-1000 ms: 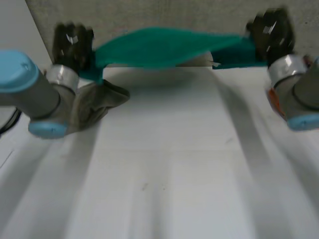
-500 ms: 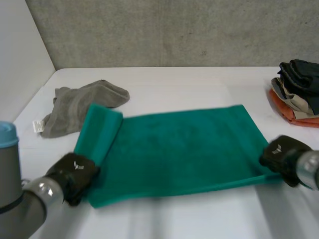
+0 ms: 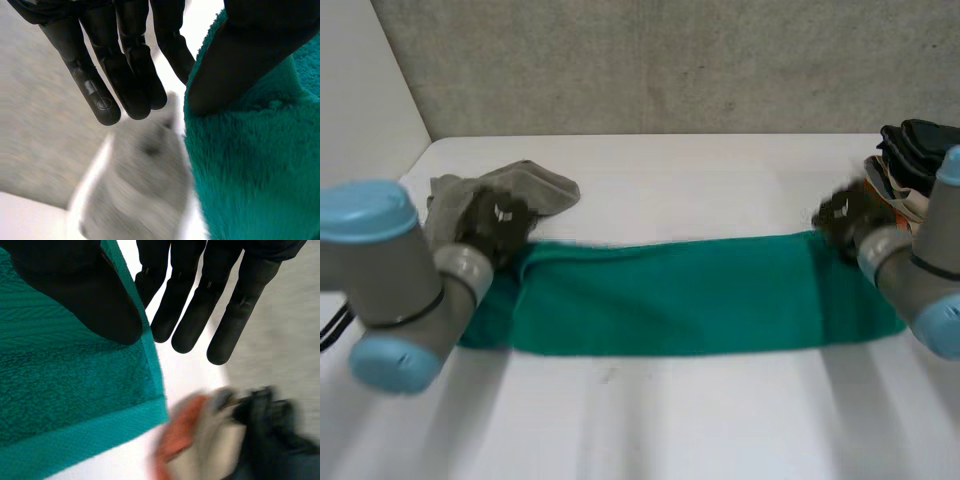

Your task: Fold the laundry.

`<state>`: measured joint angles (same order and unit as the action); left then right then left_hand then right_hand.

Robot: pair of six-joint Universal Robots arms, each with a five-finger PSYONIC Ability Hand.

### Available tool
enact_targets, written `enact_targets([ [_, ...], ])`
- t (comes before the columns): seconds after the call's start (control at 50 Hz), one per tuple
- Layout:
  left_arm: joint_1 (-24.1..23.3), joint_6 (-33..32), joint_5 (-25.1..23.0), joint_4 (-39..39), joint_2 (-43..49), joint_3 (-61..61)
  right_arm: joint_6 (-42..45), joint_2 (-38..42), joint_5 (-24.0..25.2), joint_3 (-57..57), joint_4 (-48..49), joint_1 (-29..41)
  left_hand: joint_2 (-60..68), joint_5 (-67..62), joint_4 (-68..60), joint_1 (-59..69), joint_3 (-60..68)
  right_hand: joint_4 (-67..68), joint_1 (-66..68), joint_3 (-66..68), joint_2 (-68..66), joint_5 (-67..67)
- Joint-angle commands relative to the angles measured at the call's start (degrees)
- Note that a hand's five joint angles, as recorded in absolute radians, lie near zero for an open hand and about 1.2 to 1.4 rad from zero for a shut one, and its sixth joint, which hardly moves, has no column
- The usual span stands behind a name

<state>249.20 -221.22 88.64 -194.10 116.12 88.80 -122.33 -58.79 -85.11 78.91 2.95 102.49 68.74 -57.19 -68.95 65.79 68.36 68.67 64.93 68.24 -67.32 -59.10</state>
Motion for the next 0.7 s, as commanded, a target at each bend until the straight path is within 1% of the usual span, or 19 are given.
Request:
enact_targets([
  [0.02,-0.03,1.93,0.04,-5.23,4.99,-26.37,-6.85,2.02,-5.94,-19.12,15.31,1.83,11.26,-12.81,-11.05,14.21,11.64,11.33,15.07,11.76,-12.68,-10.9],
  [0.04,-0.12,2.37,0.04,-6.46,4.99,-29.18,-9.65,0.8,-6.56,-21.75,20.38,1.92,11.26,-12.81,-11.05,14.21,11.64,11.33,15.07,11.76,-12.68,-10.9],
  [0.06,-0.03,3.94,0.13,-9.52,4.99,-33.65,-11.07,0.0,-6.56,-22.21,22.95,1.83,11.26,-12.81,-11.05,14.21,11.64,11.33,15.07,11.76,-12.68,-10.9],
  [0.12,0.14,7.2,-0.22,-15.5,4.73,-37.29,-14.76,-3.59,-6.48,-22.31,31.55,1.48,11.26,-12.81,-11.05,14.21,11.64,11.33,15.07,11.76,-12.68,-10.9],
  [0.14,0.93,10.08,0.13,-18.66,4.38,-38.77,-15.04,-4.22,-6.48,-22.13,32.98,1.31,11.26,-12.81,-11.05,14.21,11.64,11.33,15.07,11.76,-12.68,-10.9],
  [0.16,1.11,11.42,0.22,-20.08,4.11,-39.22,-15.13,-4.66,-6.39,-21.96,33.95,1.22,11.26,-12.81,-11.05,14.21,11.64,11.33,15.07,11.76,-12.68,-10.9],
  [0.2,1.37,13.18,-0.04,-21.15,3.85,-39.23,-15.22,-5.37,-6.3,-21.34,33.79,1.13,11.26,-12.81,-11.05,14.21,11.64,11.33,15.07,11.76,-12.68,-10.9],
  [0.32,1.73,14.42,-0.04,-17.11,3.93,-35.55,-15.48,-5.63,-5.69,-18.27,31.94,1.83,11.26,-12.81,-11.05,14.21,11.64,11.33,15.07,11.76,-12.68,-10.9],
  [0.42,1.55,14.5,-0.31,-16.14,4.2,-30.36,-15.48,-5.55,-2.71,-14.23,31.77,1.83,11.26,-12.81,-11.05,14.21,11.64,11.33,15.07,11.76,-12.68,-10.9],
  [0.48,1.29,14.59,-0.4,-16.14,4.29,-26.5,-15.48,-5.37,-1.73,-12.47,30.8,1.31,11.26,-12.81,-11.05,14.21,11.64,11.33,15.07,11.76,-12.68,-10.9],
  [0.58,1.02,14.68,-0.66,-15.17,5.6,-20.52,-15.48,-2.83,0.19,-6.77,26.42,0.95,11.26,-12.81,-11.05,14.21,11.64,11.33,15.07,11.76,-12.68,-10.9],
  [0.64,0.93,14.42,-1.54,-13.42,7.18,-14.63,-14.96,-1.42,1.17,-3.25,23.95,0.95,11.26,-12.81,-11.05,14.21,11.64,11.33,15.07,11.76,-12.68,-10.9],
  [0.7,0.85,14.15,-3.03,-10.26,7.71,-8.22,-14.34,-0.8,1.78,1.94,18.69,0.78,11.26,-12.81,-11.05,14.21,11.64,11.33,15.07,11.76,-12.68,-10.9],
])
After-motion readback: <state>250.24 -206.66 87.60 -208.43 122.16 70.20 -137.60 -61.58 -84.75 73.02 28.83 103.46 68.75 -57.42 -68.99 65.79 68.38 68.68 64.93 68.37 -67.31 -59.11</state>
